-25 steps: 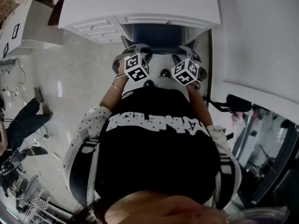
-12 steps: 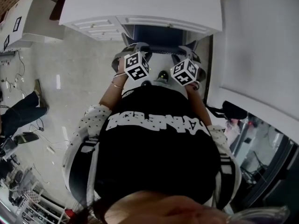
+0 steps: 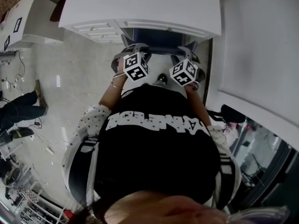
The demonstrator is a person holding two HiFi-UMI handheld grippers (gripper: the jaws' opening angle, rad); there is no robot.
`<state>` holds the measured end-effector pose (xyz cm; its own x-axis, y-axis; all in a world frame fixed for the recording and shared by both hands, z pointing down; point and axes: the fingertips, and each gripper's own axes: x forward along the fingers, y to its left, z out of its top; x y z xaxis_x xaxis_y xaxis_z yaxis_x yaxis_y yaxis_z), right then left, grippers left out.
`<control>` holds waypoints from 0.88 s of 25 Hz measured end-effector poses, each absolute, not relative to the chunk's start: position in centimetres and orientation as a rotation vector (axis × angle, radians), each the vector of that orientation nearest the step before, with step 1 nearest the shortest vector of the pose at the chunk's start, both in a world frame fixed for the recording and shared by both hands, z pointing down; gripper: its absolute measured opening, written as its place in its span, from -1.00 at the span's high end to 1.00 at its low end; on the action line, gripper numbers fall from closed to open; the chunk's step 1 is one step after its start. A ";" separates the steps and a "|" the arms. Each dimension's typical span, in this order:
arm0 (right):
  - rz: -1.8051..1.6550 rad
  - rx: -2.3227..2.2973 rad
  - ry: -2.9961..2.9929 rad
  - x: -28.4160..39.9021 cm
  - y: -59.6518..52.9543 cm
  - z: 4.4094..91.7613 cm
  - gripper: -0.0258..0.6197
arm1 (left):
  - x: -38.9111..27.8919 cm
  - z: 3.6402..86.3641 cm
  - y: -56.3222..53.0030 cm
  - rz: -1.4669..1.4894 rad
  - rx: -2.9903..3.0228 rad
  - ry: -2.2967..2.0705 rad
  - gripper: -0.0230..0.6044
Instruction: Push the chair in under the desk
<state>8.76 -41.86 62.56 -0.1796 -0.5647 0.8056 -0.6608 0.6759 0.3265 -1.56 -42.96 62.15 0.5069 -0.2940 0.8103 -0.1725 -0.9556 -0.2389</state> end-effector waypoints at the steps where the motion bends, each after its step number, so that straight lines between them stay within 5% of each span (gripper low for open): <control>1: 0.116 0.965 -1.854 8.8 -42.0 62.6 0.36 | -1.5 62.1 -43.1 -1.445 -2.616 0.407 0.49; 22: 0.092 0.948 -1.866 9.6 -44.0 62.4 0.36 | -0.8 62.1 -44.9 -1.464 -2.606 0.438 0.49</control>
<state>9.58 -44.05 62.44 -0.1934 -0.5670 0.8007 -0.6428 0.6897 0.3332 -0.76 -44.95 62.13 0.4904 -0.3075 0.8155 -0.1907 -0.9509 -0.2439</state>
